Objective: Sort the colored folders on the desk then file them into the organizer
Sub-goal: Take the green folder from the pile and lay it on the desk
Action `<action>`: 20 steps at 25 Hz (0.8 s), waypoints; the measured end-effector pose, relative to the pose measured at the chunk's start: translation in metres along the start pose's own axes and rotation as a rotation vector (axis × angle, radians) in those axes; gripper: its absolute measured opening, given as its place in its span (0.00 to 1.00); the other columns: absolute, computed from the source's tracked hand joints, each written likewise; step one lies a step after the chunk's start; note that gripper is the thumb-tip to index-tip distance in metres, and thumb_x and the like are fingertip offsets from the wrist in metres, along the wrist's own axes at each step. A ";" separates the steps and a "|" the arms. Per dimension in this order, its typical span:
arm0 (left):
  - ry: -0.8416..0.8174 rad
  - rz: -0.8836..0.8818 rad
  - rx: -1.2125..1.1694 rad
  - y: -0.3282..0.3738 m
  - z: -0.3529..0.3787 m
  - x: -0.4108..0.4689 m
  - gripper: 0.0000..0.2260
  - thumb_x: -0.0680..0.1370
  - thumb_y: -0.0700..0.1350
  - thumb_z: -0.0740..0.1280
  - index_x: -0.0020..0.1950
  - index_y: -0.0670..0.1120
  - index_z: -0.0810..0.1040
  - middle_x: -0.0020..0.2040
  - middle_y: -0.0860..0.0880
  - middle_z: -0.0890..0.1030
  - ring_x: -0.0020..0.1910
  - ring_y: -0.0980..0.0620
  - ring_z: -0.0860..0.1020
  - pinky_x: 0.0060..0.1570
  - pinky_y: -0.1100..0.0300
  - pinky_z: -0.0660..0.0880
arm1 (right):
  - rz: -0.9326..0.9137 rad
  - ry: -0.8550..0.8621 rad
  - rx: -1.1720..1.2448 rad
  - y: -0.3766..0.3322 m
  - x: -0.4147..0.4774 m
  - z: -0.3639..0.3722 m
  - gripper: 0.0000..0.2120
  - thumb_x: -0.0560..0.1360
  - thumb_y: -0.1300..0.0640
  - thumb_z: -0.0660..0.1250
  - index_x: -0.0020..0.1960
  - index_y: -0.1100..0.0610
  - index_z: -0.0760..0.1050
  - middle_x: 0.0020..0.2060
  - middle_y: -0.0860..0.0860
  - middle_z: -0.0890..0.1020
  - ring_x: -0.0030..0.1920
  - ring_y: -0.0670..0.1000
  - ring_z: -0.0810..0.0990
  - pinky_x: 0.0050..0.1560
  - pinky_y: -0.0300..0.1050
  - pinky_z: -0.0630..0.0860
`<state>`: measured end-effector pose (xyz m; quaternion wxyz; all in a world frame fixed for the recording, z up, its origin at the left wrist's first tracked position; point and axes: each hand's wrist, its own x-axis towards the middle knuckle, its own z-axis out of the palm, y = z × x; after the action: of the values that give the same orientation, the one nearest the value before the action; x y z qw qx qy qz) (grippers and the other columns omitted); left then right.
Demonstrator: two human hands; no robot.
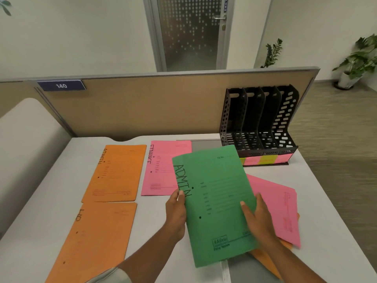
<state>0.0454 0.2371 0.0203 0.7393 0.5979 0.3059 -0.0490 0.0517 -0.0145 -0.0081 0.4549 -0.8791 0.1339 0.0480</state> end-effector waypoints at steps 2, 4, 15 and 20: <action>0.033 -0.004 0.004 0.009 -0.027 0.010 0.15 0.88 0.50 0.58 0.61 0.51 0.84 0.56 0.49 0.88 0.58 0.44 0.86 0.62 0.40 0.82 | 0.033 -0.063 0.092 -0.009 0.003 0.014 0.22 0.80 0.44 0.66 0.71 0.50 0.70 0.62 0.50 0.81 0.58 0.54 0.82 0.59 0.58 0.80; 0.069 -0.001 0.000 0.017 -0.054 0.022 0.15 0.88 0.51 0.59 0.61 0.50 0.85 0.55 0.48 0.89 0.57 0.43 0.86 0.60 0.39 0.83 | 0.103 -0.111 0.226 -0.022 0.002 0.029 0.11 0.81 0.56 0.67 0.64 0.54 0.77 0.54 0.52 0.85 0.48 0.52 0.85 0.51 0.54 0.82; 0.069 -0.155 0.146 0.060 -0.205 0.086 0.09 0.85 0.44 0.66 0.59 0.43 0.84 0.49 0.44 0.89 0.46 0.43 0.87 0.41 0.54 0.80 | 0.254 -0.212 0.512 -0.108 -0.010 0.161 0.08 0.81 0.64 0.65 0.56 0.56 0.80 0.48 0.54 0.88 0.46 0.57 0.88 0.51 0.60 0.84; 0.151 -0.239 0.209 0.065 -0.271 0.112 0.08 0.85 0.36 0.64 0.59 0.44 0.82 0.48 0.43 0.87 0.44 0.43 0.84 0.39 0.53 0.78 | 0.237 -0.168 0.468 -0.159 0.002 0.228 0.08 0.81 0.65 0.65 0.55 0.55 0.80 0.49 0.52 0.86 0.46 0.52 0.86 0.42 0.44 0.82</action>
<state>0.0580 0.5362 -0.0078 0.6367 0.6330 0.4228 -0.1230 0.1066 0.2576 -0.0156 0.6464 -0.7212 0.2051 0.1412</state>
